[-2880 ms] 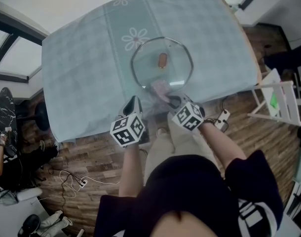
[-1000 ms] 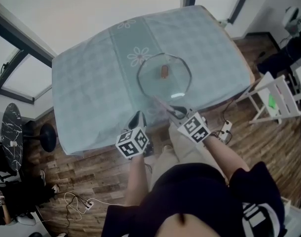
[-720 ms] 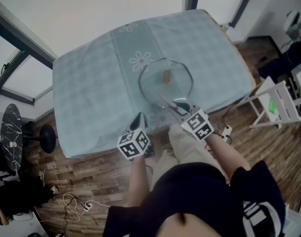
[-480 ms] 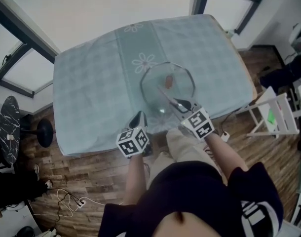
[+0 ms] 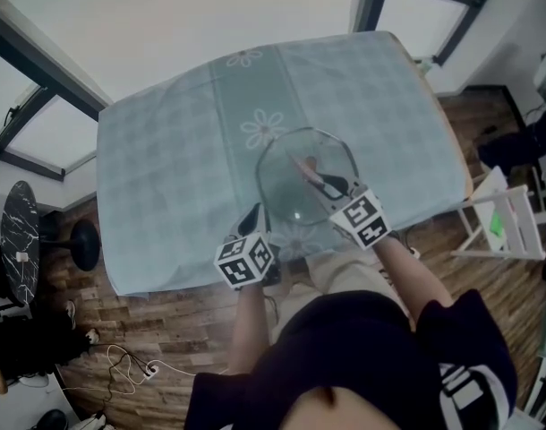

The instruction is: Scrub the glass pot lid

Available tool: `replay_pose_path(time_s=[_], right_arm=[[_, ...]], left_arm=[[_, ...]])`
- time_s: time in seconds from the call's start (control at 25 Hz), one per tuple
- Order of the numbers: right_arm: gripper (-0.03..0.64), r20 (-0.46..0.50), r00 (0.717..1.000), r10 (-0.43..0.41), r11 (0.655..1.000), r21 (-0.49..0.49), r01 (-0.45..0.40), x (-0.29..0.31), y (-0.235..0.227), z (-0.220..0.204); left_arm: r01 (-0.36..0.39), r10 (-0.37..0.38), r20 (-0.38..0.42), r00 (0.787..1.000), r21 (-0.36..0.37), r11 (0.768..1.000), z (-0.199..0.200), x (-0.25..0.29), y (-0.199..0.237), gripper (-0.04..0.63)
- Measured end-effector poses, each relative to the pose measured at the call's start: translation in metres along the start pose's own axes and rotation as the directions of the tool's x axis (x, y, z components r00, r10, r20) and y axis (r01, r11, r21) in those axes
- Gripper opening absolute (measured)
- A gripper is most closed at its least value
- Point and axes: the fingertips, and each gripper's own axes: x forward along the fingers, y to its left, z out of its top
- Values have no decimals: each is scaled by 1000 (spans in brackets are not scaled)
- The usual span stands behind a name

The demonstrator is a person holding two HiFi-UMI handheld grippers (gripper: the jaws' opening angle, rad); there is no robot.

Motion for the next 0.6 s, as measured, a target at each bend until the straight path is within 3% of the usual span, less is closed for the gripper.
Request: replay_pose_path(time_s=[0.6], right_arm=[[78,-40,998,46,998,-34,-48,55,-74,3]], left_arm=[[-75,74,-10,997,-59,995,23,57,11,0]])
